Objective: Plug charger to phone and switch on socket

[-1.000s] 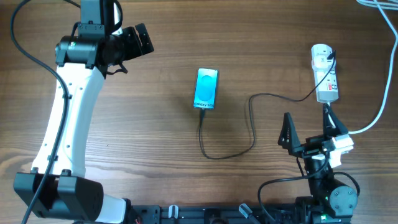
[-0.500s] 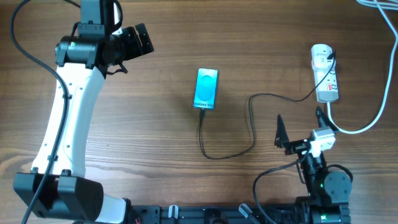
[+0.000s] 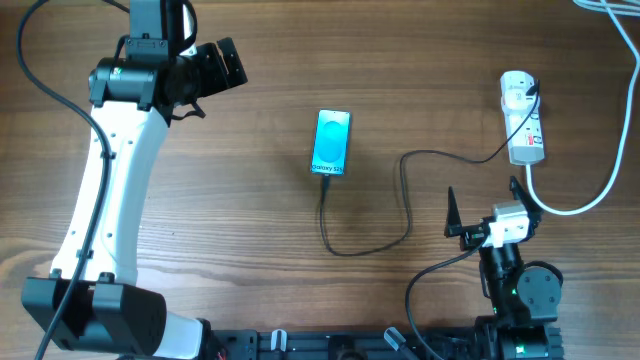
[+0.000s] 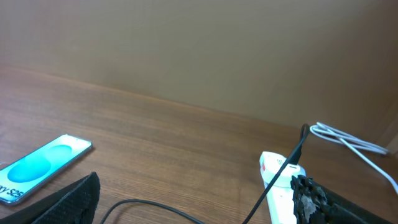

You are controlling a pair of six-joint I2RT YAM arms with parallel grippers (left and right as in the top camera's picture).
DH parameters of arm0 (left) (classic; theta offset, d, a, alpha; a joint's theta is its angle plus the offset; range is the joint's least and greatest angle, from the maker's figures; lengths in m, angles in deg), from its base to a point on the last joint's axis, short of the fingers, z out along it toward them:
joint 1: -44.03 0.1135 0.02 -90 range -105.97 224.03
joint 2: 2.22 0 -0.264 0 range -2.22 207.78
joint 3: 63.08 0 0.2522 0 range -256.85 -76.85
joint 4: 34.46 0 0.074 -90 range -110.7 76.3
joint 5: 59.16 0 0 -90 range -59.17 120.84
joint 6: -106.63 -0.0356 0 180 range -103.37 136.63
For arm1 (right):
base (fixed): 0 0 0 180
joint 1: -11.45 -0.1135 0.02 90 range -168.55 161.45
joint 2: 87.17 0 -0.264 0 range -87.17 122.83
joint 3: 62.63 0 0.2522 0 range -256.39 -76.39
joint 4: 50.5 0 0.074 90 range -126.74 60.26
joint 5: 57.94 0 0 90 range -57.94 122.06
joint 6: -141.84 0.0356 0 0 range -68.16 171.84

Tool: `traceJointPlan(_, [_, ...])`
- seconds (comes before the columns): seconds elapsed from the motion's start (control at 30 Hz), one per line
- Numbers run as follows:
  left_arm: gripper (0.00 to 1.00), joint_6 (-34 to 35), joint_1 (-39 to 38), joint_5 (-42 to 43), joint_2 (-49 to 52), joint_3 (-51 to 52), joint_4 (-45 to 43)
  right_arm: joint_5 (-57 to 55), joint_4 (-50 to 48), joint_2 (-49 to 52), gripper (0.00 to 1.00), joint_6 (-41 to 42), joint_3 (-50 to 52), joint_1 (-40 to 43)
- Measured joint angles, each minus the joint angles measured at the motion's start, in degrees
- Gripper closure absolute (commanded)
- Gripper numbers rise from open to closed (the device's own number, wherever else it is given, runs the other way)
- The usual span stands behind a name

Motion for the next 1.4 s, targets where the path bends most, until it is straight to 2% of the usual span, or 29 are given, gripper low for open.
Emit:
traceJointPlan(0.47, [0.00,0.00,0.00,-0.02,0.00,0.00,0.00,-0.63,0.00,0.00,0.00,7.30,0.00,0.00])
traceJointPlan(1.4, [0.00,0.00,0.00,0.00,0.00,0.00,0.00,-0.61,0.00,0.00,0.00,8.11,0.00,0.00])
